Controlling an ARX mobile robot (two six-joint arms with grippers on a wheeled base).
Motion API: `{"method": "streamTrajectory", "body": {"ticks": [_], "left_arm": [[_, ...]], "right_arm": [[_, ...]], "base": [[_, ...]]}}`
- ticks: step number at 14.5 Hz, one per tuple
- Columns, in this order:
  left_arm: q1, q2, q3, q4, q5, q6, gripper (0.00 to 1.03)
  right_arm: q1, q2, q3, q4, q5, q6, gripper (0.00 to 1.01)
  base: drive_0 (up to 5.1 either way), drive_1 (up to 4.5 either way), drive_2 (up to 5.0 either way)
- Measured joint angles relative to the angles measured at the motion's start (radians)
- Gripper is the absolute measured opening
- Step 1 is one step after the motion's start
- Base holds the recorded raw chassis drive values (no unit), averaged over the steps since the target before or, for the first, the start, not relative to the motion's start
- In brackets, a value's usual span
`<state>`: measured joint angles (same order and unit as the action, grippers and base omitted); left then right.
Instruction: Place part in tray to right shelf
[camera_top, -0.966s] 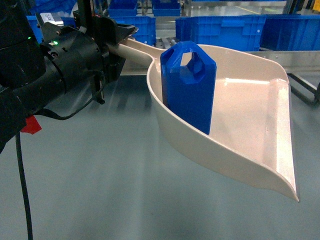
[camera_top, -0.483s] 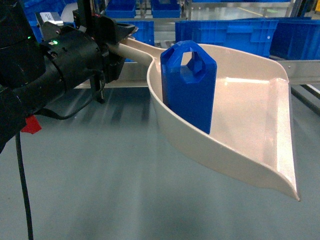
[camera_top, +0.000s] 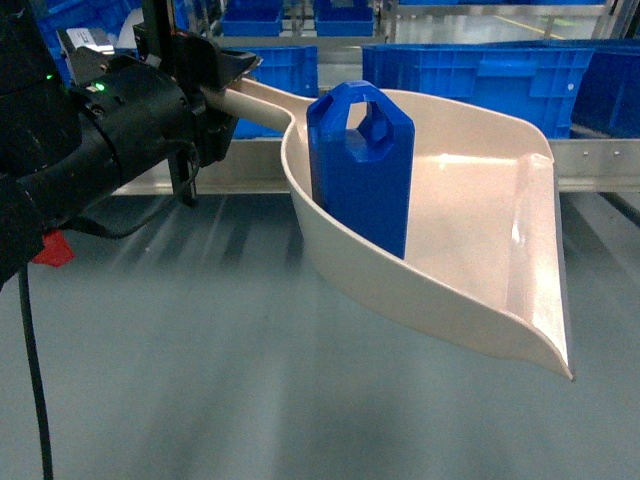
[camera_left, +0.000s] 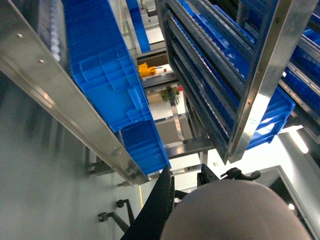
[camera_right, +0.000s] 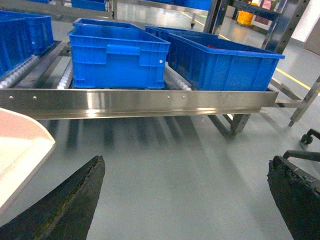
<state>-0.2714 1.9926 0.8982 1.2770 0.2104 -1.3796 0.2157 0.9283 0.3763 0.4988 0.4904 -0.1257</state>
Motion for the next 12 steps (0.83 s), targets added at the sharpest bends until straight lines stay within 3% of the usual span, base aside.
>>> {"method": "streamTrajectory", "body": {"ticks": [3,12], "left_arm": [[-0.014,0.0,0.0,0.002,0.011,-0.001,0.12],[-0.015,0.0,0.0,0.002,0.011,-0.001,0.12]], "right_arm": [[0.0,0.0,0.0,0.0,0.003,0.0,0.98],[0.0,0.0,0.0,0.001,0.003,0.0,0.98]], "base": [[3.2,1.58,-4.9],[0.5,4.56,-3.5]]}}
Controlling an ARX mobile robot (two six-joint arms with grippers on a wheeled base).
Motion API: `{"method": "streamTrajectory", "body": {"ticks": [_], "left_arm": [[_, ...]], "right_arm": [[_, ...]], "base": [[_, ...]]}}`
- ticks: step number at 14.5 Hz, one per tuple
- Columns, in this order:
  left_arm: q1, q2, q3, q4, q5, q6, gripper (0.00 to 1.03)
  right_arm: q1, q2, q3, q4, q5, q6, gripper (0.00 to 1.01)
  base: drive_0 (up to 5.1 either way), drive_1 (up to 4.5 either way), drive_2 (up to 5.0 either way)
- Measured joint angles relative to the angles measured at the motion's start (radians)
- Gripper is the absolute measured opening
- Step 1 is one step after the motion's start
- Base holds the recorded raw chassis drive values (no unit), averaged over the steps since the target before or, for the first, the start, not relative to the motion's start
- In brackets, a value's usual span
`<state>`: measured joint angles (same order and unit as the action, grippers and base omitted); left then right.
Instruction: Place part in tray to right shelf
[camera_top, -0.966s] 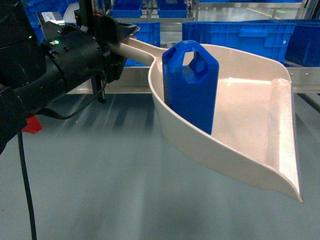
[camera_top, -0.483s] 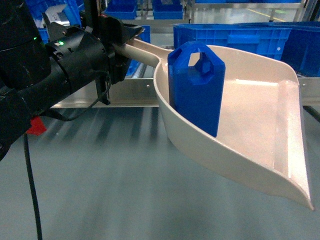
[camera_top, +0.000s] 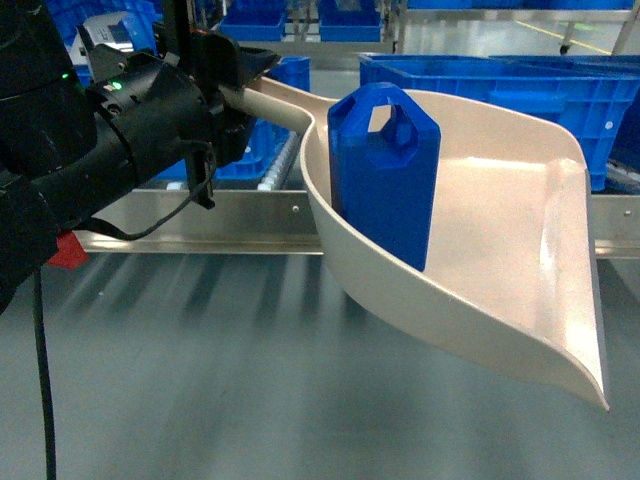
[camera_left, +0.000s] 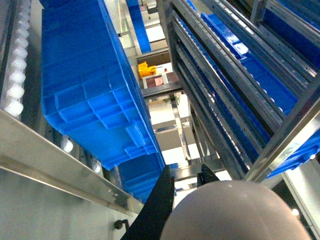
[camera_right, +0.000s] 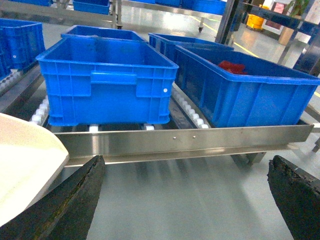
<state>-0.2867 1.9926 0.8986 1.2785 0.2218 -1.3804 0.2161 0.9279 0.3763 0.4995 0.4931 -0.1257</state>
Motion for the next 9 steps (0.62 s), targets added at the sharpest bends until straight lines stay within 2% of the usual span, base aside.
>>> {"method": "streamTrajectory", "body": {"ticks": [3,6,9], "left_arm": [[-0.001,0.0,0.0,0.002,0.0,0.0,0.12],[-0.006,0.0,0.0,0.001,0.004,0.0,0.12],[0.008,0.0,0.0,0.001,-0.004,0.0,0.12]], "right_arm": [[0.0,0.0,0.0,0.003,0.0,0.0,0.98],[0.0,0.001,0.0,0.0,0.002,0.0,0.98],[0.0,0.001,0.0,-0.001,0.0,0.0,0.98]], "base": [[0.1,4.33,-4.1],[-3.4,4.88,-1.0],[-0.1,4.16,-4.3]]}}
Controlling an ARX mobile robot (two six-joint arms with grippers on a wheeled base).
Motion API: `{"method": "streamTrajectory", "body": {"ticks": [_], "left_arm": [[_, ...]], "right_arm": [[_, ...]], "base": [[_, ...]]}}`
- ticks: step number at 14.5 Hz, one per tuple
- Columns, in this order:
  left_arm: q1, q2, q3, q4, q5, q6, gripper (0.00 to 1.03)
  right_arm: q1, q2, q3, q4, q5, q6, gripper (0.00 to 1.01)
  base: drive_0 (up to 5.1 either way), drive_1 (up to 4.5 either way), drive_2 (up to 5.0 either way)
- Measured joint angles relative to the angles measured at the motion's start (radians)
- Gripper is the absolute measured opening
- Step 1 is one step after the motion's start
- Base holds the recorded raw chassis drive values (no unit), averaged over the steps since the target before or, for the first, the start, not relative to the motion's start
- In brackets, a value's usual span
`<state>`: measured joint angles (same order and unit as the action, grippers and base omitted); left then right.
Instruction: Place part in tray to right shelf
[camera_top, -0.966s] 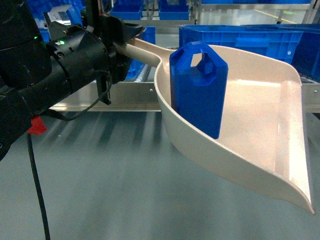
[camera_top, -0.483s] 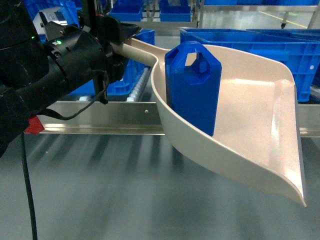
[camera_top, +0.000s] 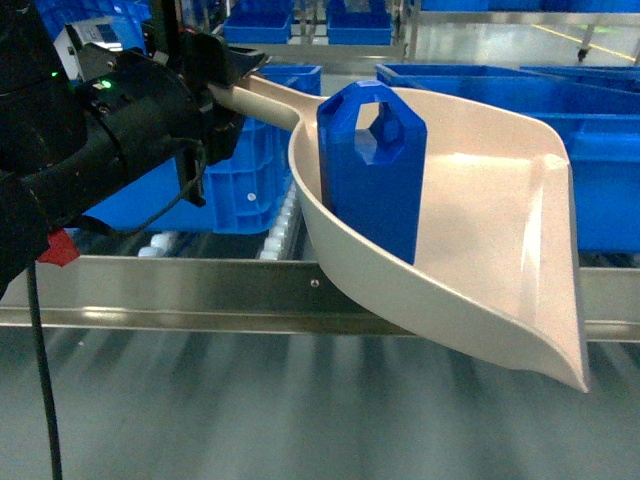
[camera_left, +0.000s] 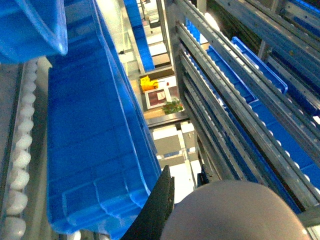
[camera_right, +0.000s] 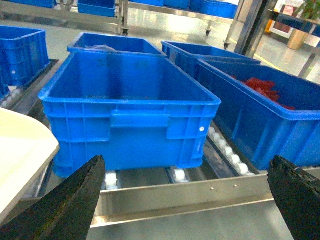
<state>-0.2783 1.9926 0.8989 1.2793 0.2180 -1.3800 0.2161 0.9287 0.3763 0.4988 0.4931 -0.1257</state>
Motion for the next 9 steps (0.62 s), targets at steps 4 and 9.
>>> {"method": "streamTrajectory", "body": {"ticks": [4,9], "left_arm": [[-0.004,0.0,0.0,0.0,0.0,-0.001,0.12],[-0.007,0.0,0.0,0.0,0.003,0.0,0.12]], "right_arm": [[0.0,0.004,0.0,0.0,-0.002,0.0,0.98],[0.0,0.003,0.0,0.001,-0.002,0.0,0.98]], "base": [[-0.1,0.99,-1.2],[0.0,0.0,0.0]]}}
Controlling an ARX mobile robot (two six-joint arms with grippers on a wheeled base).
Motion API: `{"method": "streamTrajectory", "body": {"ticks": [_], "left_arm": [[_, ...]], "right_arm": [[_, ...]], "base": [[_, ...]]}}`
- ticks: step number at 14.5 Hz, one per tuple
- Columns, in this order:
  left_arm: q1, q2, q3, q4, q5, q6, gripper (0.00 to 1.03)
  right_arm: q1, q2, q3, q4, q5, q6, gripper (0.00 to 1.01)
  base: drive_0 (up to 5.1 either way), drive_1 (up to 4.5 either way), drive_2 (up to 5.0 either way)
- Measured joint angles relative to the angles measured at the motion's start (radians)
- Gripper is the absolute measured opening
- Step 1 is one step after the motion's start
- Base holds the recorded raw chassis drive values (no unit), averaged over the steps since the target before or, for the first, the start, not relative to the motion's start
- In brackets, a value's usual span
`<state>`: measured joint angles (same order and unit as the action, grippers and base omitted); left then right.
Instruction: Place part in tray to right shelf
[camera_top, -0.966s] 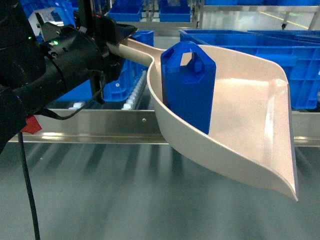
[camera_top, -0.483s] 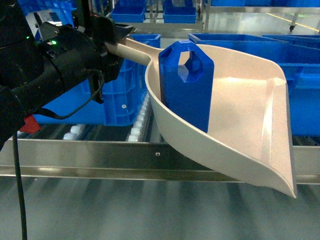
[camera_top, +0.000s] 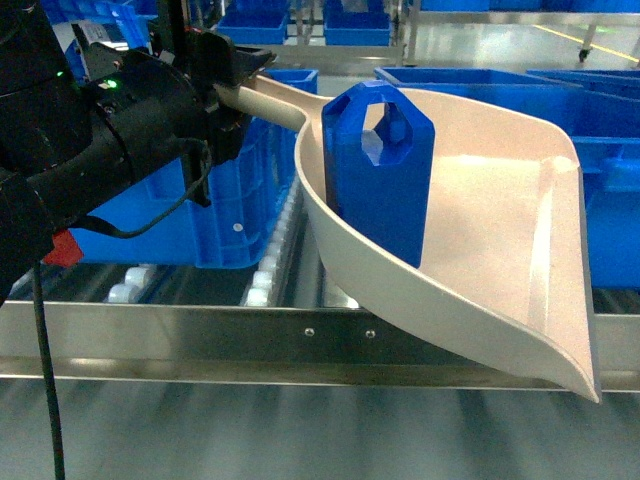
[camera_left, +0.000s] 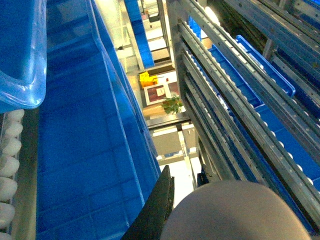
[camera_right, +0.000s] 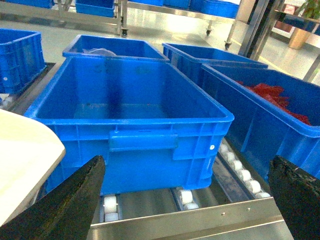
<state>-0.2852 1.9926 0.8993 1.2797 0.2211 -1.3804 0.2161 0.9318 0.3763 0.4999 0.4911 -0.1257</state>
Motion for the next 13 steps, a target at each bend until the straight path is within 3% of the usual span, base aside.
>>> {"method": "streamTrajectory", "body": {"ticks": [13], "left_arm": [[0.0,0.0,0.0,0.0,0.0,0.0,0.12]], "right_arm": [[0.0,0.0,0.0,0.0,0.0,0.0,0.98]], "base": [[0.0,0.0,0.0]]}}
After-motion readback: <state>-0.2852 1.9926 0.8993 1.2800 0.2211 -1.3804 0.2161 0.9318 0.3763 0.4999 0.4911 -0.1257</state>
